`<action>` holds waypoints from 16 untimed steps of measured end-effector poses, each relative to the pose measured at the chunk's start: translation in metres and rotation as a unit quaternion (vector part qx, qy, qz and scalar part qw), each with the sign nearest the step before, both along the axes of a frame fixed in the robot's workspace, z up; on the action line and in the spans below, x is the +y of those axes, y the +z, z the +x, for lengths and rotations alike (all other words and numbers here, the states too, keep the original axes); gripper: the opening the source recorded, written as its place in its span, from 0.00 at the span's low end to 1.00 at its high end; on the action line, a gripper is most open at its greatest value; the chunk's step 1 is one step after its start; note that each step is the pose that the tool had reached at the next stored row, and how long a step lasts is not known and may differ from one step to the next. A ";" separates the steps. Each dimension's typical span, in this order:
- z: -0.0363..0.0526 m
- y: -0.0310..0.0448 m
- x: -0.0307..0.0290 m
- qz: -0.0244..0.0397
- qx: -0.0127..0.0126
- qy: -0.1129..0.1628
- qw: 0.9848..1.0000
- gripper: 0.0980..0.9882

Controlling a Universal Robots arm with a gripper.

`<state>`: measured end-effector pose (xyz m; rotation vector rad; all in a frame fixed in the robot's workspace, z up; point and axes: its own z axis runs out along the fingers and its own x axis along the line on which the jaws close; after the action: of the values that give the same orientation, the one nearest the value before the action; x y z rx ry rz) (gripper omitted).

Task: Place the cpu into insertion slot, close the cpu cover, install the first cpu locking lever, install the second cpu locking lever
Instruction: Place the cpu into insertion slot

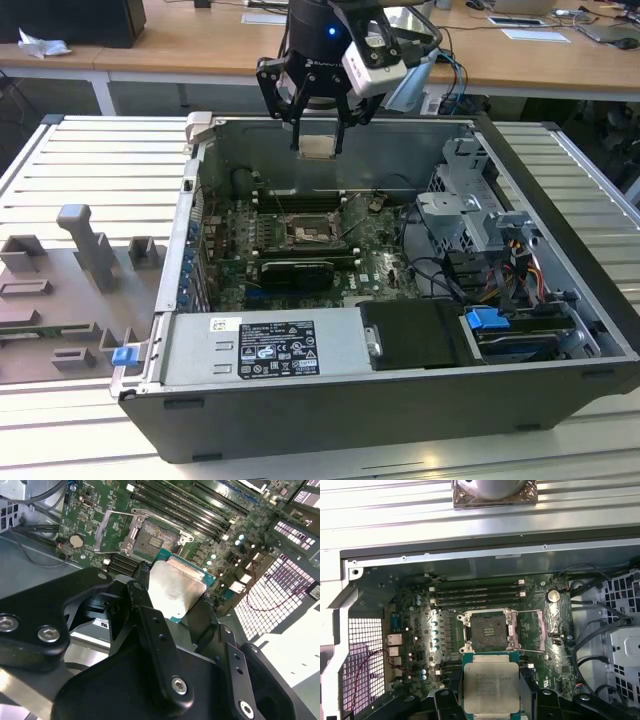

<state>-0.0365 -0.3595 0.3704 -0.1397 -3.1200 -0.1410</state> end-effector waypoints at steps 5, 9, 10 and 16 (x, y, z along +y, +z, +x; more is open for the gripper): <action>0.0000 -0.0003 0.0000 -0.001 0.000 -0.029 1.000 0.49; 0.0000 -0.0007 0.0000 -0.001 0.000 -0.055 0.998 0.49; 0.0000 -0.0009 0.0000 -0.001 0.000 -0.060 0.998 0.49; 0.0000 -0.0011 0.0000 -0.001 0.000 -0.083 0.997 0.49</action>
<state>-0.0365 -0.3595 0.3693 -0.3994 -3.1051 -0.1396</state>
